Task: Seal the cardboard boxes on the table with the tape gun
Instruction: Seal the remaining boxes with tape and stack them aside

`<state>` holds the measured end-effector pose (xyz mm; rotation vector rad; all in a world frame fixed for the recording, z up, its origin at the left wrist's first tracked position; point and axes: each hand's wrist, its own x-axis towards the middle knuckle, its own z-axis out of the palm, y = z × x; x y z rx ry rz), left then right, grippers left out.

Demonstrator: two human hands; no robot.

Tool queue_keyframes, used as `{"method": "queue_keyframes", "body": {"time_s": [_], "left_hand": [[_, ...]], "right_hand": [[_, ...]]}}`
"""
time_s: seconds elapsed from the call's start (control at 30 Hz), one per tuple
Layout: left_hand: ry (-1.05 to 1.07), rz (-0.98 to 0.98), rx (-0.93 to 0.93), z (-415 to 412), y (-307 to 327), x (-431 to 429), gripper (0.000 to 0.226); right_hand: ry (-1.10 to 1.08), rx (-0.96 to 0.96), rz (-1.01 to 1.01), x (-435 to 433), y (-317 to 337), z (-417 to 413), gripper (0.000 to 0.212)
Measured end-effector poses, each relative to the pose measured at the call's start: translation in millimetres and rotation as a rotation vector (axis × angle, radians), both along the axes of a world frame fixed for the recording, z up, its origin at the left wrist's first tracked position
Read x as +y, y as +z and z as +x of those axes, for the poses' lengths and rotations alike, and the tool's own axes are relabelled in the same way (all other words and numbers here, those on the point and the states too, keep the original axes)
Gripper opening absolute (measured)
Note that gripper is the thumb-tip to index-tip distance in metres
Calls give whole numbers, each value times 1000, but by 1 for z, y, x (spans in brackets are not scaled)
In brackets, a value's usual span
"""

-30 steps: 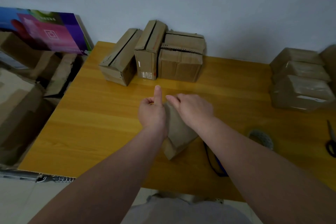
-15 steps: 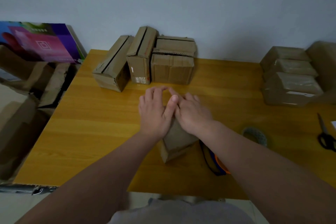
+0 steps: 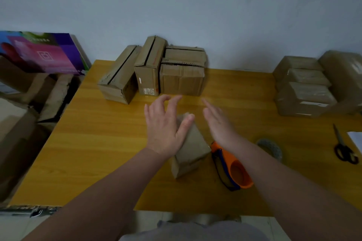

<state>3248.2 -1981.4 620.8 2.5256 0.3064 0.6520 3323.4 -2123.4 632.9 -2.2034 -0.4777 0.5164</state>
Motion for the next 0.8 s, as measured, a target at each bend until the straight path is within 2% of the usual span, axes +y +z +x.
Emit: {"method": "queue_keyframes", "body": {"time_s": [0.13,0.23,0.3,0.4,0.5,0.57,0.7,0.8], "left_hand": [[-248,313,501,-6,15,-5,119],[-338,396,702,-2,19,-10,128],[-345,345,711,2,24,-12,128],[-326,205,670,6,33,-4,128],[-286,-137,609,7,31,18,126],[-278,-287,623,6,23,31,124],[-283,-395,751,0,2,50,119],[-309,-315,869,-3,-15,69,125]], "right_hand": [[-12,129,-122,-27,-7,1,42],[-46,197,-130,-32,-10,-2,42],[-65,202,-197,-36,-15,-3,41],[-76,183,-423,-47,-24,-6,37],[-62,129,-676,-57,-31,-16,26],[-32,63,-805,-60,-35,-26,30],[-38,5,-905,-59,-44,-36,32],[-96,43,-810,-57,-50,-37,36]]}}
